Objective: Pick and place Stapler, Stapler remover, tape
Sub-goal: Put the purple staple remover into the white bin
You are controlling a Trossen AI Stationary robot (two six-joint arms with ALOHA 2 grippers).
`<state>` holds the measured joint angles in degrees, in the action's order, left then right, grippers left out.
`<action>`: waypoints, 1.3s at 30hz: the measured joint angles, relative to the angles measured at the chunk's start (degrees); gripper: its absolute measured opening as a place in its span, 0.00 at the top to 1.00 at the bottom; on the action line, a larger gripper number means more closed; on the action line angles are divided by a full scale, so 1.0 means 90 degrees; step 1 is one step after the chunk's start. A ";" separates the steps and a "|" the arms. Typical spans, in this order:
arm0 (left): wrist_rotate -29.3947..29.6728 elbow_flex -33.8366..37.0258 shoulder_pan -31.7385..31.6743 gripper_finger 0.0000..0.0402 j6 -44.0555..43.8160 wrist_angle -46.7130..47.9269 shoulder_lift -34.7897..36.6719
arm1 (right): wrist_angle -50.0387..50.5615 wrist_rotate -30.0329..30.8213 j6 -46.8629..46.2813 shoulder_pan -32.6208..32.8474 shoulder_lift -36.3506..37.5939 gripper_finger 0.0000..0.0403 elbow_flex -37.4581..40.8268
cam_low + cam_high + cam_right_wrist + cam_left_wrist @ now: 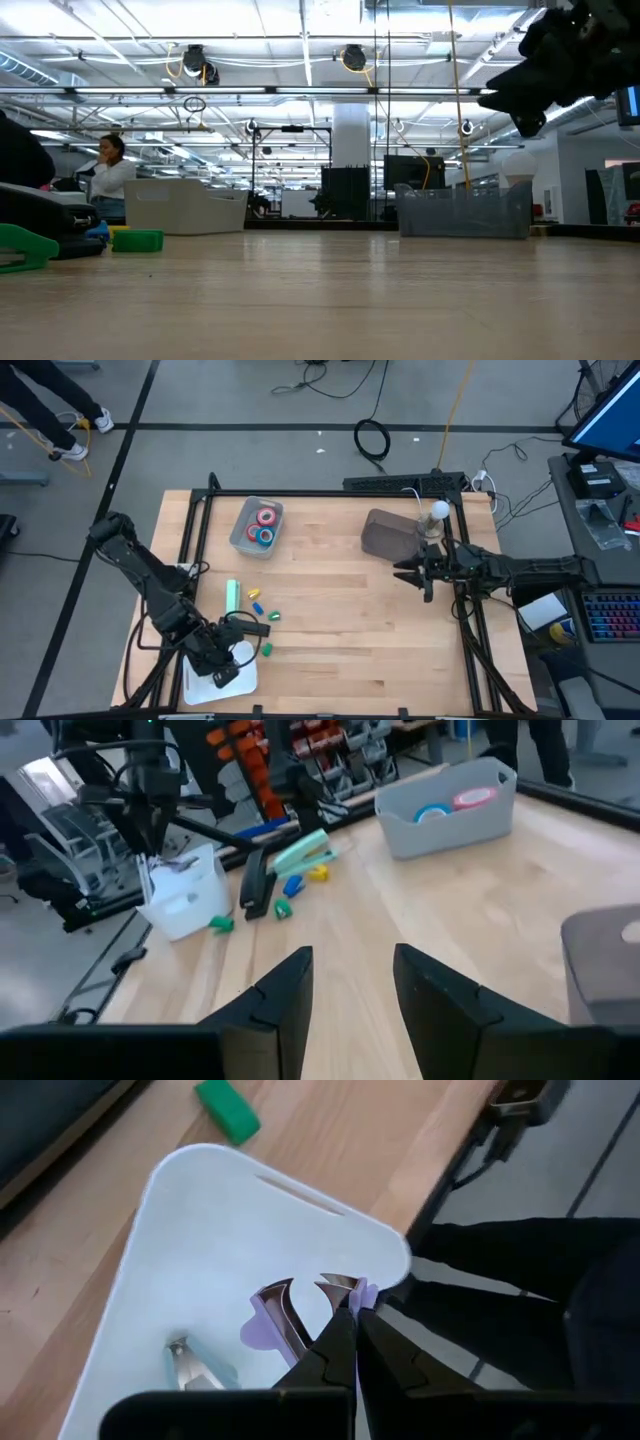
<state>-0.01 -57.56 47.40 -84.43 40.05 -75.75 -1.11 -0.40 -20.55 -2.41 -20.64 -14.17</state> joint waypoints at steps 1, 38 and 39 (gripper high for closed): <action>-0.0036 0.0045 0.0000 1.00 -0.0044 0.0000 0.0000 | 0.0086 0.0002 -0.0027 -0.0005 0.0045 0.67 0.0000; -0.0189 0.1314 -0.0312 1.00 -0.0701 -0.0801 -0.0315 | 0.0139 0.0038 0.0133 -0.0448 0.0169 0.66 0.0000; -0.0282 0.1314 -0.0323 1.00 -0.0676 -0.0869 -0.0405 | 0.0139 0.0038 0.0142 -0.0464 0.0169 0.66 0.0000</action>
<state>-2.55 -45.74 44.49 -90.52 32.23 -79.39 0.14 -0.05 -19.27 -6.58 -19.11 -14.17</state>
